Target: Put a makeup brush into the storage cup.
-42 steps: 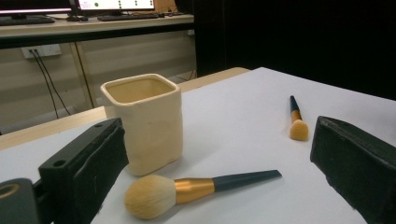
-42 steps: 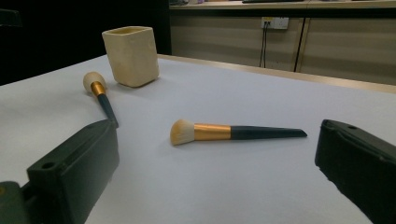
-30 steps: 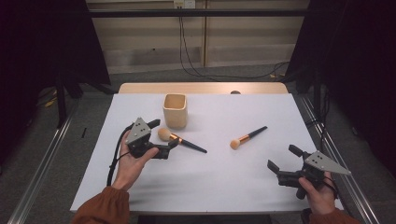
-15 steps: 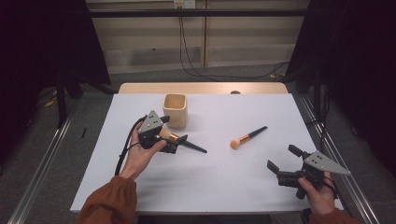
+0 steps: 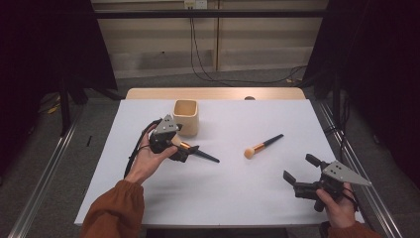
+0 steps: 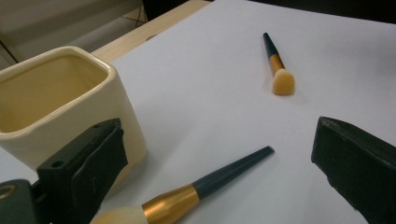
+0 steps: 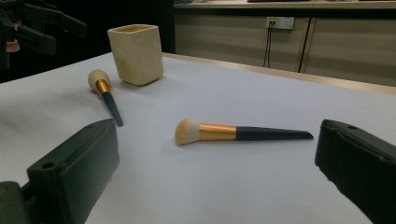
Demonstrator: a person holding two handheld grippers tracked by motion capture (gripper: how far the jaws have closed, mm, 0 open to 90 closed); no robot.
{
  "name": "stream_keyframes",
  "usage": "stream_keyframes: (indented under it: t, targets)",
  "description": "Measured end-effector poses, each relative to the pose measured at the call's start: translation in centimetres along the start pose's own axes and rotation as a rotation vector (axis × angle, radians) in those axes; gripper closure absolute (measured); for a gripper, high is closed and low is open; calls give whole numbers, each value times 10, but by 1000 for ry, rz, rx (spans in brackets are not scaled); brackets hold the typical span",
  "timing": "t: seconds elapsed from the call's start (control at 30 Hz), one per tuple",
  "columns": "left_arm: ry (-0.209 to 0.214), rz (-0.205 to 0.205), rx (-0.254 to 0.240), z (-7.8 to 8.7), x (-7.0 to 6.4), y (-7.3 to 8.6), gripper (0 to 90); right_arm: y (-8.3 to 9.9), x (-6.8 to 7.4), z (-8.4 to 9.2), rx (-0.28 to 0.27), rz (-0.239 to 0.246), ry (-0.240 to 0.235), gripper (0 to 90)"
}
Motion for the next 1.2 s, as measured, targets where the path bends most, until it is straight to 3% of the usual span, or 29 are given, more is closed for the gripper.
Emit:
stream_keyframes:
  t: [0.07, 0.23, 0.4, 0.63, 0.77, 1.0, 1.2]
  targets:
    - [-12, -10, 25, -1, 1, 0, 30, 0, 0, 0, 0, 4, 0, 0]
    - [6, -25, 103, -5, 2, -2, 35, 0, 0, 0, 2, -3, -2, 0]
    - [36, -57, 186, -9, 5, -3, 37, 0, 0, 0, 4, -1, -5, 0]
    - [61, -81, 263, -14, 8, -3, 48, 0, 0, 0, 5, -1, -6, 0]
    - [92, -116, 345, -18, 9, -2, 51, 1, 1, 0, 8, 2, -8, 0]
    - [133, -162, 428, -24, 10, -2, 66, 1, 1, 0, 9, 4, -8, 0]
    - [141, -191, 497, -30, 13, -1, 78, 1, 0, -1, 11, 4, -9, 0]
Point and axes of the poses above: each handheld gripper's, and its own axes: z roughly backward along the jaws, y roughly out of its underside, x roughly to its left, the point moved 2 cm from there along -z, roughly forward along the jaws, and after that the axes turned 7 degrees about y, right-handed, at the moved point
